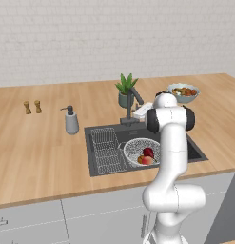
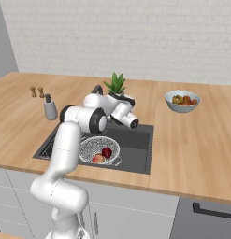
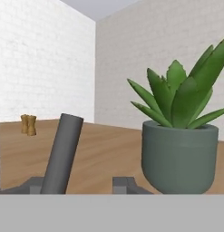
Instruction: Put the colander in the sink, put the peach, pear, peach in the colander, and turn on the sink faucet and pour water over the colander.
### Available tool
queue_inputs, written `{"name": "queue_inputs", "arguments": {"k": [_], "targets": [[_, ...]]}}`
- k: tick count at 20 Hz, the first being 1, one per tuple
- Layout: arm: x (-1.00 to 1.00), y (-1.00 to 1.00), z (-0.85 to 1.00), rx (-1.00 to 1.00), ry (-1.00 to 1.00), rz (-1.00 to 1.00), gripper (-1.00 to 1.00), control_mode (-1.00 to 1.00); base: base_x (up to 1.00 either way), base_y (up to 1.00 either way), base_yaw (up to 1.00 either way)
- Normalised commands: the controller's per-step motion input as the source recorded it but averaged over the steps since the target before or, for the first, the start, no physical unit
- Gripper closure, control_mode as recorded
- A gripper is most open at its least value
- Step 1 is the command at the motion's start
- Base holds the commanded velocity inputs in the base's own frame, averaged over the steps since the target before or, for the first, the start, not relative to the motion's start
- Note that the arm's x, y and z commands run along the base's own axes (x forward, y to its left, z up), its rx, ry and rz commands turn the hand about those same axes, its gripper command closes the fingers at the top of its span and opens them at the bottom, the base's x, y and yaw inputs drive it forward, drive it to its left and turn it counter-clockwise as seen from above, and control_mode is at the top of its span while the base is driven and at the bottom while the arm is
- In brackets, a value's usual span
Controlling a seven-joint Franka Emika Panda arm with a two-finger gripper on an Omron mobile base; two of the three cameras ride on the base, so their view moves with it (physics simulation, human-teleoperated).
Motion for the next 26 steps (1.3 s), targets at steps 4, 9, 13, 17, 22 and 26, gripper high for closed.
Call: {"name": "queue_inputs", "arguments": {"k": [4, 9, 13, 17, 22, 26], "targets": [[0.0, -0.49, -0.19, -0.02, -0.01, -0.01, 1.0, -1.0, 0.0, 0.0, 0.0], [0.0, -0.57, -0.24, -0.02, -0.01, 0.0, 1.0, -1.0, 0.0, 0.0, 0.0], [0.0, -0.62, -0.25, -0.01, 0.0, 0.0, 1.0, -1.0, 0.0, 0.0, 0.0], [0.0, -0.62, -0.28, -0.01, 0.0, -0.01, 1.0, -1.0, 0.0, 0.0, 0.0], [0.0, -0.65, -0.28, -0.01, 0.0, -0.01, 1.0, -1.0, 0.0, 0.0, 0.0], [0.0, -0.67, -0.29, 0.0, 0.0, -0.01, 1.0, -1.0, 0.0, 0.0, 0.0]]}}
